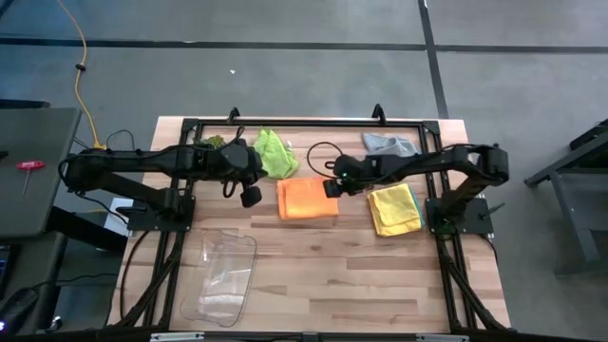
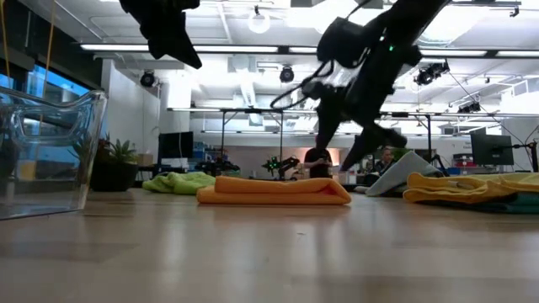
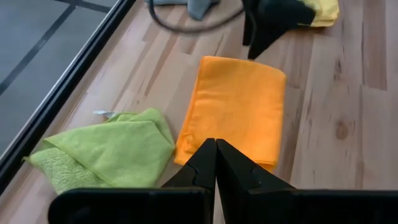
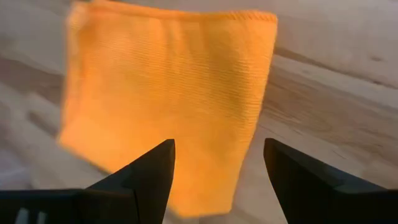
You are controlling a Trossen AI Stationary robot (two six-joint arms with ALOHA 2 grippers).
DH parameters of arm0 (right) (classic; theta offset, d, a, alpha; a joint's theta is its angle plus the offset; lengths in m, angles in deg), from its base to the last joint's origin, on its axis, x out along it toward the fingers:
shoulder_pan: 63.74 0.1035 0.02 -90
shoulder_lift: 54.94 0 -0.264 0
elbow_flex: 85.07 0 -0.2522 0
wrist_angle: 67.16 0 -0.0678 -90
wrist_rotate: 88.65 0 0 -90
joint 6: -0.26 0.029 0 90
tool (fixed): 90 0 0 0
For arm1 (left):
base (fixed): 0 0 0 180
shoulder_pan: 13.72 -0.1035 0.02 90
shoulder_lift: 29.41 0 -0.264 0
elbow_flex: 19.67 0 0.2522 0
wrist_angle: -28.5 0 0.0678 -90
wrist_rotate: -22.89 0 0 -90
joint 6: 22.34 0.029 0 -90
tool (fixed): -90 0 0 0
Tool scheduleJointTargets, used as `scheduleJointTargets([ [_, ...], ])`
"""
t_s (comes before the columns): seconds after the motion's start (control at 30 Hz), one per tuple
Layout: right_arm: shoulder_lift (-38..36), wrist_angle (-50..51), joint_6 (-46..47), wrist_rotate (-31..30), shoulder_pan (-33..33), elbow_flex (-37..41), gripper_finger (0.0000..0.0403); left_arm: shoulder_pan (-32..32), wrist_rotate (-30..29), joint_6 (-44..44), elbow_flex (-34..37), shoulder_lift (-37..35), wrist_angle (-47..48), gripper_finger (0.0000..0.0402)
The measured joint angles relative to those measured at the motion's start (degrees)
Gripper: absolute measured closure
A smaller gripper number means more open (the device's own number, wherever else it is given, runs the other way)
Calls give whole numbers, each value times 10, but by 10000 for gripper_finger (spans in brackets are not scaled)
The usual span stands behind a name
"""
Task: Fold microfiber towels
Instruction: Stack the orange towel on top of the yellow towel
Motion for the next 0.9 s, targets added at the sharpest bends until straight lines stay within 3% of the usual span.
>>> scheduleJointTargets([
  [0.3, 94, -61, 42, -3, 15, -2, 164, 0, -2, 4, 0, 0, 0, 402],
  [0.53, 114, -102, 70, -21, 27, -1, 184, 0, -2, 6, 0, 0, 2, 402],
  [0.67, 115, -91, 62, -38, 29, -1, 245, 0, -4, 17, 0, 0, 4, 401],
  [0.83, 110, -84, 11, -40, 27, -1, 375, 0, -3, 26, 0, 0, 24, 402],
  [0.9, 101, -83, -4, -33, 22, 1, 390, 0, -3, 26, 0, 0, 35, 401],
])
